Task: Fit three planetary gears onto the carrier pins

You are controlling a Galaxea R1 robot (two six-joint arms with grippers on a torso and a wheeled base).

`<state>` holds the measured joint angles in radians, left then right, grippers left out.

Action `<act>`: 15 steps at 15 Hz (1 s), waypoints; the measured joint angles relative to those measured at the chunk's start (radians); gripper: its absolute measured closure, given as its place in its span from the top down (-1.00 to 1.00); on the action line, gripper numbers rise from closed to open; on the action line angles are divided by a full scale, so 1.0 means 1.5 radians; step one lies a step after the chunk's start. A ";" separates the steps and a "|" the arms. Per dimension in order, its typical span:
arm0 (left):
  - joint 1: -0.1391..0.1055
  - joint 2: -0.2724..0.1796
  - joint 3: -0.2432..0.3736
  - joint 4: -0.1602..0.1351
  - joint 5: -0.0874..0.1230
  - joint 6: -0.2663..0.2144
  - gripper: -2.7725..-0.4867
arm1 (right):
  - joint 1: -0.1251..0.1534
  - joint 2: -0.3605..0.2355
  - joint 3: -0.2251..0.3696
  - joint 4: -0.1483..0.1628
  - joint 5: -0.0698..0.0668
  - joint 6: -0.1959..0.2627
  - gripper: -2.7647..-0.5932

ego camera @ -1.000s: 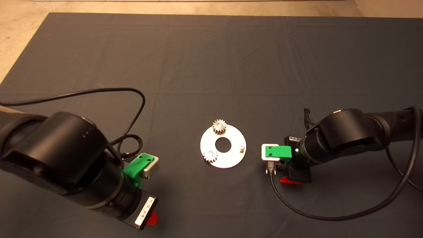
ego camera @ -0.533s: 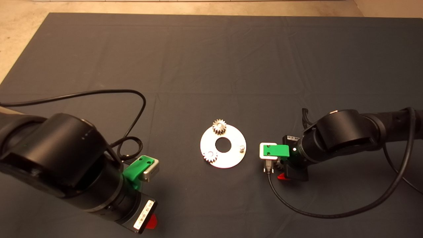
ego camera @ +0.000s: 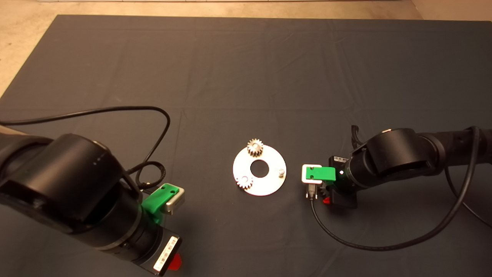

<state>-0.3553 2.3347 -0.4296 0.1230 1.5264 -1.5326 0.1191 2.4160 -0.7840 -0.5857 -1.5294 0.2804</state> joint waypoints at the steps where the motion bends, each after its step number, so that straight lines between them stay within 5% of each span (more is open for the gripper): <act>1: 0.000 0.000 0.000 0.000 0.000 0.000 0.11 | 0.000 0.000 0.000 0.000 0.000 0.000 -0.27; 15: 0.000 -0.005 0.000 0.000 0.000 0.006 0.11 | 0.000 0.000 0.000 -0.003 0.001 0.000 -0.51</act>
<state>-0.3553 2.3279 -0.4296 0.1225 1.5268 -1.5240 0.1191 2.4160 -0.7845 -0.5906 -1.5283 0.2804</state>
